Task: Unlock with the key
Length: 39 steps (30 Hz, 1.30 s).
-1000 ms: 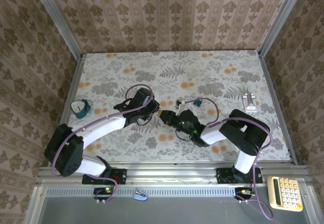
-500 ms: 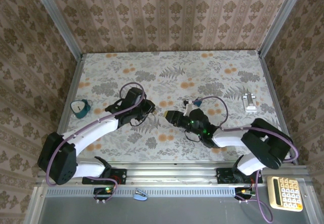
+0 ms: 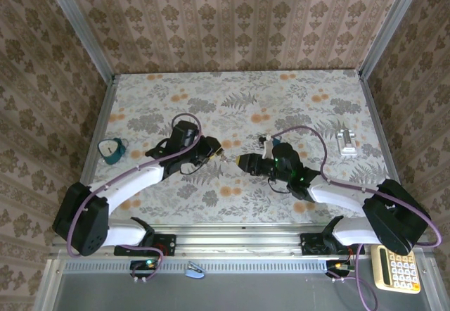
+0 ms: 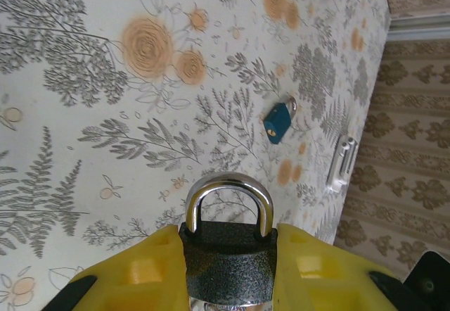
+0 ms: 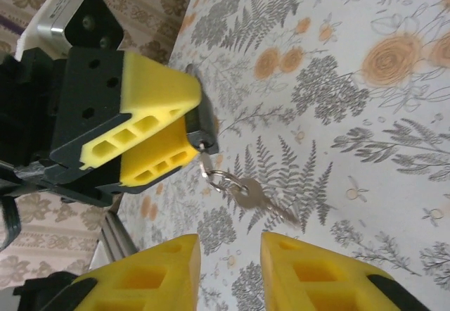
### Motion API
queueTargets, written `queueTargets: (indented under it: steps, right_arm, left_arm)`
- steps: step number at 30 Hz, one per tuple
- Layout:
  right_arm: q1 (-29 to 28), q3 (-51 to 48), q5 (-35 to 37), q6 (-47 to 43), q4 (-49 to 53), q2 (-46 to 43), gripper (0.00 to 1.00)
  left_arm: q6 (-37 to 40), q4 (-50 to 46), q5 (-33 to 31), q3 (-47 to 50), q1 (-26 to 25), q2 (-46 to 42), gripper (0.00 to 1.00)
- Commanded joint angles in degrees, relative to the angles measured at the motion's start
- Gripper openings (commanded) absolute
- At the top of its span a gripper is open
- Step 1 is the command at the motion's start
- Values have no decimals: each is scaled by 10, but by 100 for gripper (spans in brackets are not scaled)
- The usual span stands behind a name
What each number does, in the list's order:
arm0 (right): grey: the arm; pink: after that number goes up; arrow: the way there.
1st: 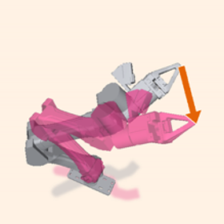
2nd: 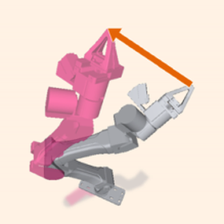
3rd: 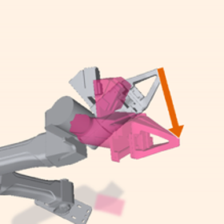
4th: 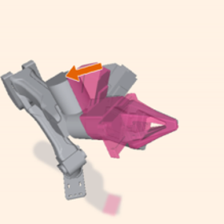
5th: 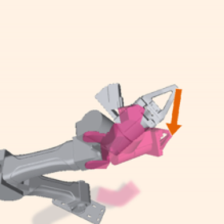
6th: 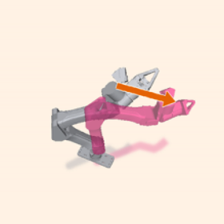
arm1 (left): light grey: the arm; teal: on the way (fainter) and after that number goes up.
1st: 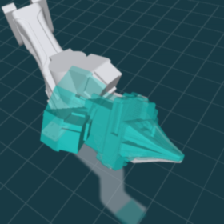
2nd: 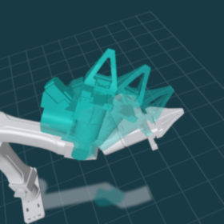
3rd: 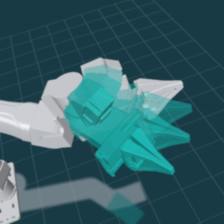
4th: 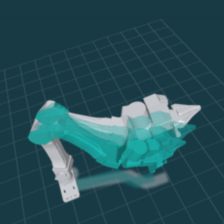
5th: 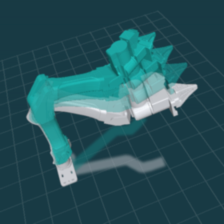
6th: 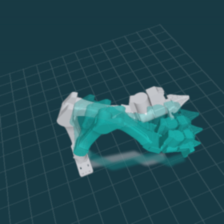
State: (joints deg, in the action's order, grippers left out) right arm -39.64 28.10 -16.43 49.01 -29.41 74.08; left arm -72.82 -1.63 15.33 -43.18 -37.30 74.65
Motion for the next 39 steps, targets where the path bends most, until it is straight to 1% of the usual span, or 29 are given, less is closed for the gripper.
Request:
queueTargets:
  steps: [1, 4, 6, 9, 17, 19, 22, 29, 36, 39]
  right_arm:
    - [1, 24, -43, -16, 14, -4, 27]
    - [1, 27, -44, -14, 9, -1, 27]
    - [1, 31, -41, -14, 11, 2, 32]
    - [1, 38, -37, -13, 12, 7, 34]
    - [1, 55, -26, -13, 14, 28, 32]
    - [2, 58, -13, -11, 21, 31, 32]
    - [9, 54, -13, 2, 11, 36, 34]
    - [13, 54, -22, 6, 2, 37, 29]
    - [17, 51, -29, 18, -22, 44, 29]
    - [18, 50, -32, 23, -32, 47, 25]
  left_arm:
    - [21, 47, 30, 6, 0, 1, 13]
    - [19, 55, 31, 8, -2, -3, 13]
    - [17, 66, 33, 12, -4, -4, 13]
    - [14, 73, 36, 11, -8, -2, 13]
    - [9, 83, 41, 2, -25, 6, 13]
    - [10, 84, 41, 0, -29, 7, 13]
    - [9, 86, 41, -2, -33, 7, 13]
    - [1, 104, 43, 3, -37, 8, 13]
    - [0, 114, 46, 3, -41, 9, 13]
    - [-2, 124, 47, 6, -42, 10, 12]
